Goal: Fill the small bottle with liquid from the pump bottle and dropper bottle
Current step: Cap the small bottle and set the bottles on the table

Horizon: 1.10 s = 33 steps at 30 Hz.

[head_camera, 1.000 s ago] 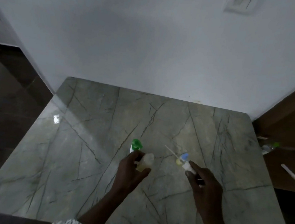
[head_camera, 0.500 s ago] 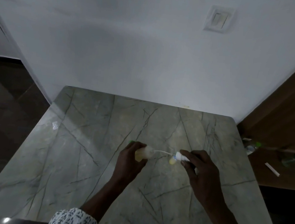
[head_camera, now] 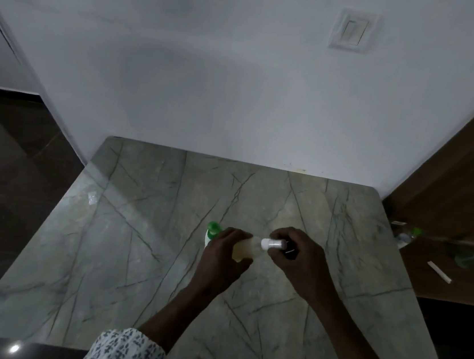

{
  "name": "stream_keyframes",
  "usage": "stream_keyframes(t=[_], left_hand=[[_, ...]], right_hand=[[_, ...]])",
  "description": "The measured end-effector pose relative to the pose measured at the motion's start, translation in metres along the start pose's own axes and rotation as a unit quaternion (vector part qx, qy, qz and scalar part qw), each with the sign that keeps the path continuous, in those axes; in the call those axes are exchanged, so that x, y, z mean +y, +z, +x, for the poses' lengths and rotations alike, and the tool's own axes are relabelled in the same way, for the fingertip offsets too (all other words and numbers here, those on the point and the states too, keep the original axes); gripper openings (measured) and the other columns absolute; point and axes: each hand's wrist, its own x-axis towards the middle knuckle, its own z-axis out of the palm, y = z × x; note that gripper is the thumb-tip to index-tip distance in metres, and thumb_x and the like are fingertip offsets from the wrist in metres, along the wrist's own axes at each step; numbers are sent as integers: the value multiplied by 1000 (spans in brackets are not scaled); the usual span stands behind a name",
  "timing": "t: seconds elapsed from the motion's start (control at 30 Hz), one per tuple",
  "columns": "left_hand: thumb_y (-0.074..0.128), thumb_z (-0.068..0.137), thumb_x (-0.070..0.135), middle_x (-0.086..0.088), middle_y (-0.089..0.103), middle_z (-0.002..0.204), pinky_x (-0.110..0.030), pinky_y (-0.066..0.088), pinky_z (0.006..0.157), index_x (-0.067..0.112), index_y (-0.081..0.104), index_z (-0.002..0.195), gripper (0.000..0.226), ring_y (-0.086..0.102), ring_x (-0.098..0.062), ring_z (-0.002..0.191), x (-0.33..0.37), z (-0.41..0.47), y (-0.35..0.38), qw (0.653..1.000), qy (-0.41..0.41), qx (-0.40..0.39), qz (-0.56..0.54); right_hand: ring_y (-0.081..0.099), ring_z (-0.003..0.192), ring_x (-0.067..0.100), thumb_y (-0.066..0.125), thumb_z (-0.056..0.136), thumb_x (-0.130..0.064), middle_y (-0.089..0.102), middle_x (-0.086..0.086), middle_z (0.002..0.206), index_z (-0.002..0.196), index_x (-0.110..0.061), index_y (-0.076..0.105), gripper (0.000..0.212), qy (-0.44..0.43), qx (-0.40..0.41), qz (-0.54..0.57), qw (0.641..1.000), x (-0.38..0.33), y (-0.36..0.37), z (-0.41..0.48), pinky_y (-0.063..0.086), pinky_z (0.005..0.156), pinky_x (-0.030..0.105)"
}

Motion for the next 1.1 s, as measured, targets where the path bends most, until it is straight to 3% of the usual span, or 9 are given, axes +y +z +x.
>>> stream_keyframes(t=[0.2,0.47,0.6,0.7,0.8,0.9,0.97,1.03,1.1], left_hand=[[83,70,25,9,64,108,-5,38,70,18,66,116,50,56,-3,90,1,9,-7,1000,-10,-18,-12],[82,70,27,9,64,108,-7,42,70,21,66,117,49,56,-1,92,3,11,-14,999,-5,-51,-19],[83,70,28,11,63,103,-8,41,69,19,67,114,48,55,2,86,10,5,-10,999,-18,-32,-25],[83,70,29,13,62,101,-6,41,67,20,67,113,47,53,8,83,14,4,-12,999,-27,-24,-32],[83,69,29,8,65,103,-4,39,65,19,67,114,48,52,5,82,16,6,-15,999,-28,-21,-29],[83,69,29,7,66,105,-7,43,69,19,67,114,48,55,-1,86,15,5,-15,999,-10,-36,-16],[82,70,29,7,66,106,-12,46,71,20,67,113,47,56,-2,87,14,2,-13,999,0,-41,-11],[82,71,29,6,65,107,-11,47,72,19,66,114,47,56,-2,89,13,-1,-12,999,-1,-42,-9],[82,71,29,6,65,108,-9,45,72,18,66,114,47,55,-2,89,13,-2,-11,999,-7,-43,-11]], right_hand=[[68,94,8,77,76,-6,71,-8,100,102,-22,70,31,58,-66,102,991,6,-2,13,57,79,28],[69,59,13,78,78,-21,72,1,69,84,-15,71,11,40,-114,42,992,6,-12,27,58,56,34],[57,38,17,71,81,-46,59,6,46,60,-4,61,48,34,-48,-82,995,1,-3,28,50,42,32],[67,60,6,69,75,-55,70,-5,70,83,-12,68,43,54,-88,-36,994,0,-10,28,56,56,25],[62,100,1,79,78,-27,62,-12,112,119,-23,57,47,-26,-179,-17,983,4,-20,30,54,79,17],[63,81,7,76,77,-15,66,-5,91,97,-16,65,22,-107,-155,-88,978,5,-17,31,54,66,26],[63,61,8,73,80,-32,67,-2,71,78,-13,67,20,-64,-141,-108,982,3,-12,32,53,55,34],[59,45,9,56,83,-61,62,0,53,60,-13,61,53,-29,-125,-156,979,2,-9,30,53,49,36],[61,46,7,49,81,-72,64,-3,55,66,-15,62,60,0,-135,-155,979,1,-10,28,56,52,31]])
